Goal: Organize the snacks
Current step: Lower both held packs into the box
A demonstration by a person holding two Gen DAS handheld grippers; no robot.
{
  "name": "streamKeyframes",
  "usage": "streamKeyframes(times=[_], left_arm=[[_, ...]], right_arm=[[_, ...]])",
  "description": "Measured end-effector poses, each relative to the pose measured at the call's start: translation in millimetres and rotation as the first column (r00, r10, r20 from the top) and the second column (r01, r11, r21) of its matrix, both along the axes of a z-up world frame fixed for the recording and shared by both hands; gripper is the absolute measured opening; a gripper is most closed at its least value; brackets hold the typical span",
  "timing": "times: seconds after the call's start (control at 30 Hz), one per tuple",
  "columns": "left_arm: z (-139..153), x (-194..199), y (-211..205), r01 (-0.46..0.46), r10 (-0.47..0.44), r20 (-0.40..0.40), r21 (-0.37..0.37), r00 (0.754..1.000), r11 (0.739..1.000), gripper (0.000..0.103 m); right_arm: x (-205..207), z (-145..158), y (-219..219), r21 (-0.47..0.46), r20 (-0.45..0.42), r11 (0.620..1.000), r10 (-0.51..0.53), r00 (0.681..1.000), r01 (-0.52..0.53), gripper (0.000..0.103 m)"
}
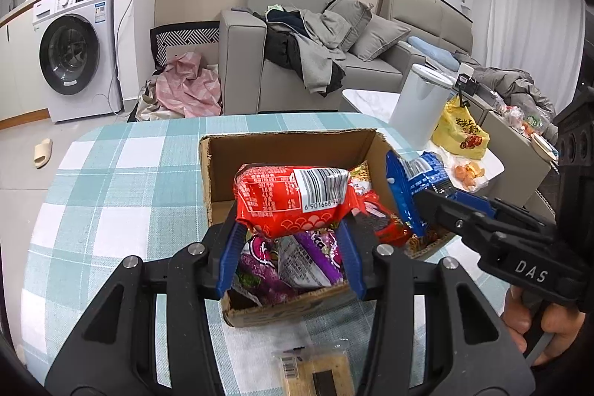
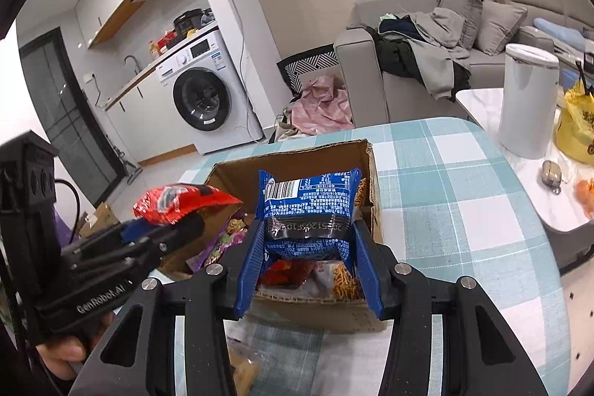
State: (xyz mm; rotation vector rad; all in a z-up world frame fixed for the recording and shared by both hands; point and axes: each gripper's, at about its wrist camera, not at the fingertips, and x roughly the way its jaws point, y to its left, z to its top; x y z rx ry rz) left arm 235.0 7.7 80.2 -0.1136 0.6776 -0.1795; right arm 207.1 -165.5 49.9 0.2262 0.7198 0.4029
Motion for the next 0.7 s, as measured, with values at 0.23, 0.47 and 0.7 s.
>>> streamKeyframes(times=[0.23, 0.47, 0.7], left_arm=[[-13.7, 18.2, -2.3, -0.002, 0.002, -0.014, 0.013, 1.000, 1.000, 0.044], [-26.4, 34.0, -3.4, -0.005, 0.006, -0.035, 0.022, 0.999, 1.000, 0.044], [-28.9, 33.2, 0.3, -0.012, 0.013, -0.036, 0.025, 0.999, 1.000, 0.044]], right_arm=[[6.2, -4.4, 3.5, 0.023, -0.009, 1.000, -0.007, 1.000, 0.008, 0.048], [12.9, -6.8, 12.9, 0.009, -0.011, 1.000, -0.002, 1.000, 0.002, 0.048], [9.9, -2.6, 14.2, -0.004, 0.008, 1.000, -0.004, 1.000, 0.004, 0.058]])
